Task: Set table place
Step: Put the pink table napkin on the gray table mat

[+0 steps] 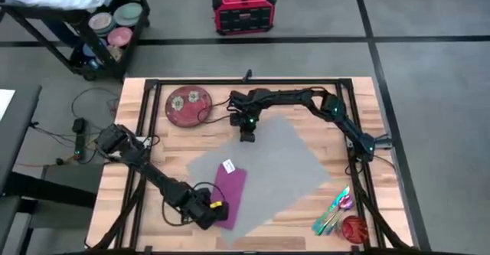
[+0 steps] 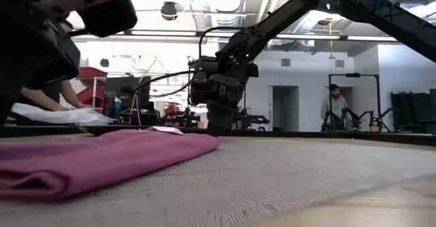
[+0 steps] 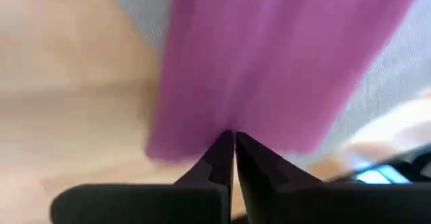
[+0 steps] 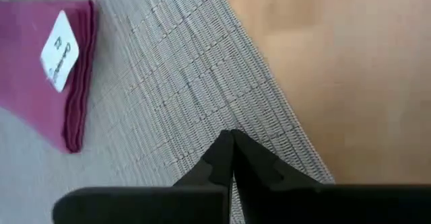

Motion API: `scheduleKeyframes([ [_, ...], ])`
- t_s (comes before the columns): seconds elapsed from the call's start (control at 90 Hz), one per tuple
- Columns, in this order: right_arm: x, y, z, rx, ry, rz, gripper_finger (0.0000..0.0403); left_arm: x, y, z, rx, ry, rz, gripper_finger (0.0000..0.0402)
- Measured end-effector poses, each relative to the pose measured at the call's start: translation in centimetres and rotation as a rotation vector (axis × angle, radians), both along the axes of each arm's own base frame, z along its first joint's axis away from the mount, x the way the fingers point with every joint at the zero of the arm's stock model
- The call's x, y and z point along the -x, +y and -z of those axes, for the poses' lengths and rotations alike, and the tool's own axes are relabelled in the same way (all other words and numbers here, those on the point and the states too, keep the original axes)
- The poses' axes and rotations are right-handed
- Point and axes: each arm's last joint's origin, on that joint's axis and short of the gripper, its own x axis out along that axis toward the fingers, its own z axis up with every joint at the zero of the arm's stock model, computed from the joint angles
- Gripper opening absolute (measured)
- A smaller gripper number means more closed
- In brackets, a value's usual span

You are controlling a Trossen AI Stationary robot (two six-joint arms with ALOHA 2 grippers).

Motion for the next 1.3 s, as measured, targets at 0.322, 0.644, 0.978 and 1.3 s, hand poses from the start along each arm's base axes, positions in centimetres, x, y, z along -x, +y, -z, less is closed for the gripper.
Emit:
scheduleKeyframes([
  [0.322,-0.9,0.1,-0.2,-0.004,-0.044,0.086,0.0000,-1.1,1.4,-0.1,-0.042,-0.032,0.002,0.0000],
  [0.644,-1.2,0.1,-0.2,-0.040,-0.054,0.127,0.0000,-0.1,2.9,-1.7,-0.189,-0.032,-0.027,0.0000],
  [0.978,-1.4,1.0,-0.5,-0.056,-0.031,0.113,0.0000,6.4,8.3,-7.1,-0.590,0.208,-0.103,0.0000],
  [1.3,-1.8,1.3,-1.4,-0.073,0.001,0.135,0.0000,7.4,8.4,-3.2,-0.554,0.234,-0.028,0.0000],
])
